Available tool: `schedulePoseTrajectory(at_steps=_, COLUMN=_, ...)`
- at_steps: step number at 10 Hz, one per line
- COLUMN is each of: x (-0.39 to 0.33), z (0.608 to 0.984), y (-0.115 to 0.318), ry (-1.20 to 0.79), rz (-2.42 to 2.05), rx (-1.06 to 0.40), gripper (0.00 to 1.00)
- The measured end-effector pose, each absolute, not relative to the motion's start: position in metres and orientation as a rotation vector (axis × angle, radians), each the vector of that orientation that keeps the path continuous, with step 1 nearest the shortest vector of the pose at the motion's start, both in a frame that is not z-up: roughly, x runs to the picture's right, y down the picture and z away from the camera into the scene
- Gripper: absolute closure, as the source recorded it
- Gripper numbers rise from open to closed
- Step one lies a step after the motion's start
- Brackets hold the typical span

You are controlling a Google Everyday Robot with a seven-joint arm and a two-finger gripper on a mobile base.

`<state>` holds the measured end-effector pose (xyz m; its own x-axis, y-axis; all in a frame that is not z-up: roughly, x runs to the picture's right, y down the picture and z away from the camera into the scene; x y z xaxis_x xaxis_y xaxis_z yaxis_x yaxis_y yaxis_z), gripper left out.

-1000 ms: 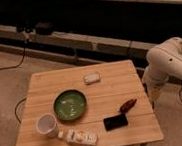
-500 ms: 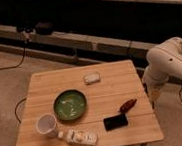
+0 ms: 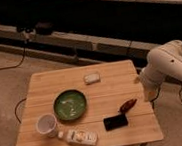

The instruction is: Place the pepper on the white sponge

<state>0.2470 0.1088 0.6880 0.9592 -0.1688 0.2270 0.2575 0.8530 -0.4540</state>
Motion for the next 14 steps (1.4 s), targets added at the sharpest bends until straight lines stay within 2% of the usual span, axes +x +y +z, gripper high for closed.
schedulePoseTrajectory(at_steps=3, x=0.238, z=0.687, y=0.119, ry=-0.248, rz=-0.41, rx=-0.481, gripper=0.35)
schedulePoseTrajectory(at_steps=7, x=0.231, z=0.693, y=0.124, ry=-0.309, rz=-0.427, rx=-0.471, gripper=0.35)
schedulePoseTrajectory(at_steps=10, x=0.229, z=0.718, y=0.142, ry=-0.463, rz=-0.421, rx=-0.448, gripper=0.35)
schedulePoseTrajectory(at_steps=14, x=0.26, z=0.767, y=0.18, ry=-0.507, rz=-0.401, rx=-0.526, gripper=0.35)
